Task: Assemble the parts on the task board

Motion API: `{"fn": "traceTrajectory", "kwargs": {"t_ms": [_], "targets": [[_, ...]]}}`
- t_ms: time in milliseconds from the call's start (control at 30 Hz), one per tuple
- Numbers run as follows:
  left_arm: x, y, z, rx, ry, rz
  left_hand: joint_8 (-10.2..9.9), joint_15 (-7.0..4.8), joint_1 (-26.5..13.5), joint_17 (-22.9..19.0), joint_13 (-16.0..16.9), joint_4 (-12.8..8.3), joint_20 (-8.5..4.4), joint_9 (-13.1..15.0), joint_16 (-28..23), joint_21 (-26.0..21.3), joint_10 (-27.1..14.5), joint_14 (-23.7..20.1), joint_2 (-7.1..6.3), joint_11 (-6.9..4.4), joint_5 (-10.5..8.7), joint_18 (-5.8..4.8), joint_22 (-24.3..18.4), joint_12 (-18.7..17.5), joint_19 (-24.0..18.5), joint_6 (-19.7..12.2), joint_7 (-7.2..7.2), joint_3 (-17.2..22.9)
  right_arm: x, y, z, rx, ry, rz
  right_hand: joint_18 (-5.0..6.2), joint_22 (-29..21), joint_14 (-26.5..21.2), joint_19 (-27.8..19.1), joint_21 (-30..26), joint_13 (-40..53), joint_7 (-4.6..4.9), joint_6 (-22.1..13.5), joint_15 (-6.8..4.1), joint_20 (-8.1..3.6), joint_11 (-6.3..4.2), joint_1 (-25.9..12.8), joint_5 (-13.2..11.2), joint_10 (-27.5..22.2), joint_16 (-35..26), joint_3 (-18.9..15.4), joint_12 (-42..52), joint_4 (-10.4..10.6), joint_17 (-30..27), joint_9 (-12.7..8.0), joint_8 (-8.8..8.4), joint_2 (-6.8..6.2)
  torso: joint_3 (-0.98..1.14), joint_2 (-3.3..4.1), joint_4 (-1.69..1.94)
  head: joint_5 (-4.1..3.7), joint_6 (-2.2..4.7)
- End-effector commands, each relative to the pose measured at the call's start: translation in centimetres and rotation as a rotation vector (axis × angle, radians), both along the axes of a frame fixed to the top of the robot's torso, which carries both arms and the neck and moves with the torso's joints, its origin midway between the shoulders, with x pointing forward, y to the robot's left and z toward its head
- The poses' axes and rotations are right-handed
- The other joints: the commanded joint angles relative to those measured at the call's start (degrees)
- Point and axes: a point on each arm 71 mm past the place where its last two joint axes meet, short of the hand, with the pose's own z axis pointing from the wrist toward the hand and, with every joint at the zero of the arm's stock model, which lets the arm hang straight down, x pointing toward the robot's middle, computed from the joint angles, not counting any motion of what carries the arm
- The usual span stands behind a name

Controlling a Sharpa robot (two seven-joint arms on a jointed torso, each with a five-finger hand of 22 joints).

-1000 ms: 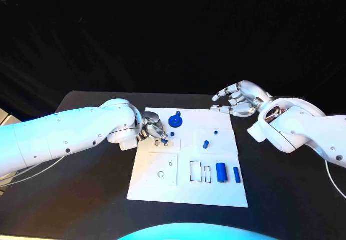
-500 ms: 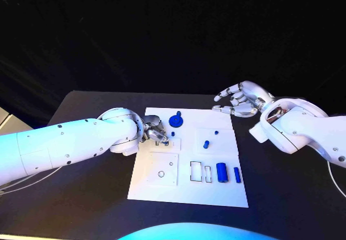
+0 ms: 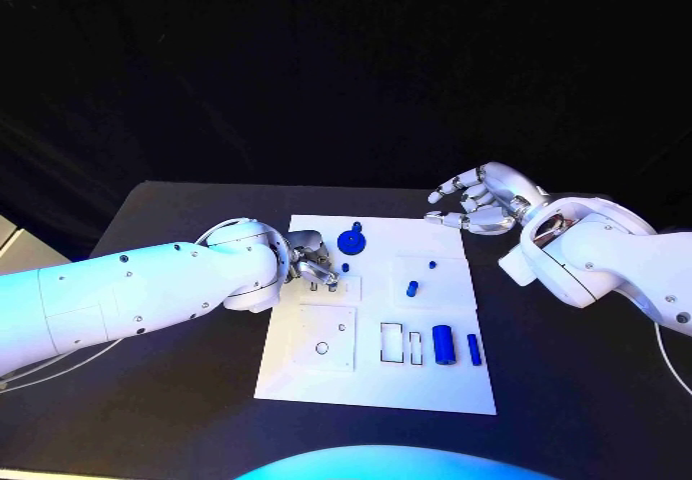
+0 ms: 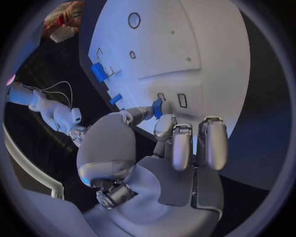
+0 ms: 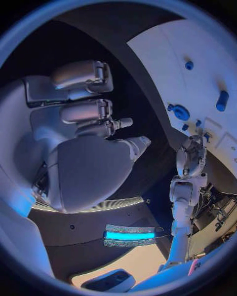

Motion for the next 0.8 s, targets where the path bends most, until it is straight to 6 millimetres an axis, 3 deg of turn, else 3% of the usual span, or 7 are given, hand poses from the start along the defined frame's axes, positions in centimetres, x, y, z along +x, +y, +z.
{"fn": "traceTrajectory", "kwargs": {"t_ms": [33, 800], "targets": [[-0.02, -0.2, -0.02, 0.012, -0.004, -0.013, 0.2, -0.38, 0.5, 14.5, 0.1, -10.4, 0.0, 0.1, 0.4, 0.3, 0.5, 5.8, 0.1, -0.09, 0.23, -0.83, 0.7, 0.3, 0.3, 1.8, -1.29, 10.2, -0.06, 0.11, -0.11, -0.01, 0.001, 0.016, -0.82, 15.1, 4.7, 6.0, 0.3, 8.5, 0.07, 0.3, -0.1, 0.01, -0.43, 0.0, 0.3, 0.1, -0.3, 0.0, 0.0, -0.1, 9.7, 0.1, 0.26, 0.5, -0.01, 0.02, 0.04, 0.02, -0.14], [-0.13, -0.31, -0.8, 0.04, 0.036, -0.019, 0.2, -0.41, 0.5, 14.6, 0.3, -10.4, -0.03, 0.1, 0.4, 0.3, 0.7, 5.8, 0.01, -0.11, 0.42, -0.84, 0.8, 0.5, 0.4, 1.9, -1.33, 10.3, -0.07, 0.05, -0.36, -0.018, 0.019, 0.017, -0.82, 15.1, 4.7, 6.0, 0.3, 8.5, 0.06, 0.2, -0.1, 0.0, -0.43, -0.1, 0.5, 0.1, -0.3, 0.0, 0.0, -0.1, 9.6, 0.0, 0.3, 0.52, -0.01, -0.02, 0.01, -0.23, -0.52]]}}
